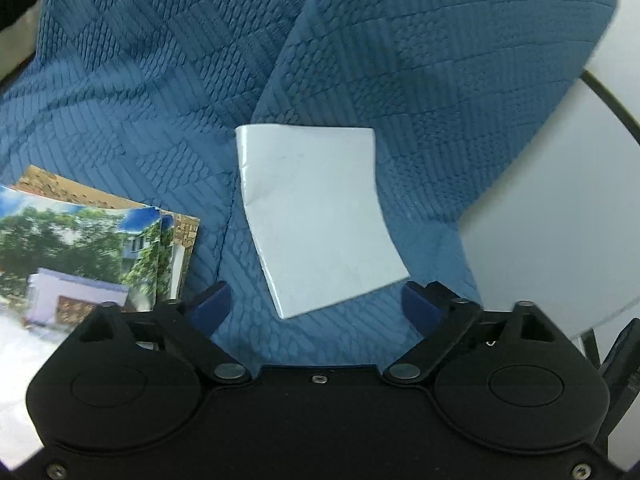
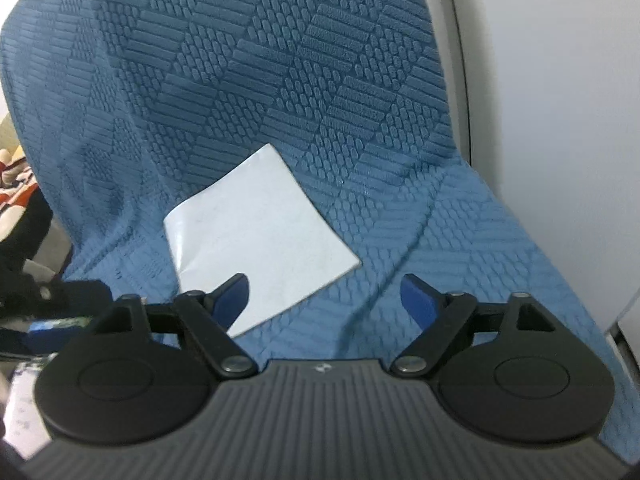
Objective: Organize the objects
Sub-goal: 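Close the left gripper on the white card while the right gripper grips its edge, then lift and carry the white card with both grippers over the book stack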
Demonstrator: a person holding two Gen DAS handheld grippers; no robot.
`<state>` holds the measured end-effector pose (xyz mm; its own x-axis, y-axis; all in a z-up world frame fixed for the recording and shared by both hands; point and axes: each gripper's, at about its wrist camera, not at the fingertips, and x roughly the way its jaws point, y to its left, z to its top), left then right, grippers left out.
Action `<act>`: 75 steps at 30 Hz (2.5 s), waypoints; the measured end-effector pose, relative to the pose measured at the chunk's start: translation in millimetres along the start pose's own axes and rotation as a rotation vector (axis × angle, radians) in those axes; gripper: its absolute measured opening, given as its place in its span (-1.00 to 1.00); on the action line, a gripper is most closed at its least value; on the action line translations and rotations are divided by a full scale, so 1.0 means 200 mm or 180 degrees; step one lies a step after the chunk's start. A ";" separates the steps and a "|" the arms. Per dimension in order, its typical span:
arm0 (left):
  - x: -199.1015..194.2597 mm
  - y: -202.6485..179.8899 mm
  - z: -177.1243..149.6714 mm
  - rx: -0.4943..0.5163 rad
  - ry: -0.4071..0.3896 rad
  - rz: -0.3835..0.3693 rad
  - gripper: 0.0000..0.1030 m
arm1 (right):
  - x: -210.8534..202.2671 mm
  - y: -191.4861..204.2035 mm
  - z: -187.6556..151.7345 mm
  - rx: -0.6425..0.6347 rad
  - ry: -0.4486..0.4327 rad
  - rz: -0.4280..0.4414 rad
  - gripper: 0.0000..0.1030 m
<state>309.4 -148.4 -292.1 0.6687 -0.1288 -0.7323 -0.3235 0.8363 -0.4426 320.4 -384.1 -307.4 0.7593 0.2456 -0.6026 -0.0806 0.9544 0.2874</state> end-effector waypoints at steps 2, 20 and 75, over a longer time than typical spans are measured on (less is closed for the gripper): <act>0.08 0.01 0.03 -0.0065 0.0065 -0.0034 0.46 | 0.08 -0.01 0.03 -0.0043 0.0058 0.0014 0.42; 0.45 0.10 0.11 -0.0347 0.0333 -0.0003 0.27 | 0.51 -0.05 0.18 0.0155 0.0431 0.0172 -0.32; 0.44 0.19 -0.01 -0.1994 0.0578 -0.1242 -0.95 | 0.22 -0.30 -0.07 0.2522 0.0564 0.1983 0.56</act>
<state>354.4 -128.3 -375.0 0.7095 -0.4842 -0.5120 -0.4420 0.2602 -0.8585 349.2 -428.3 -361.3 0.6169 0.7425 -0.2609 0.0705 0.2780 0.9580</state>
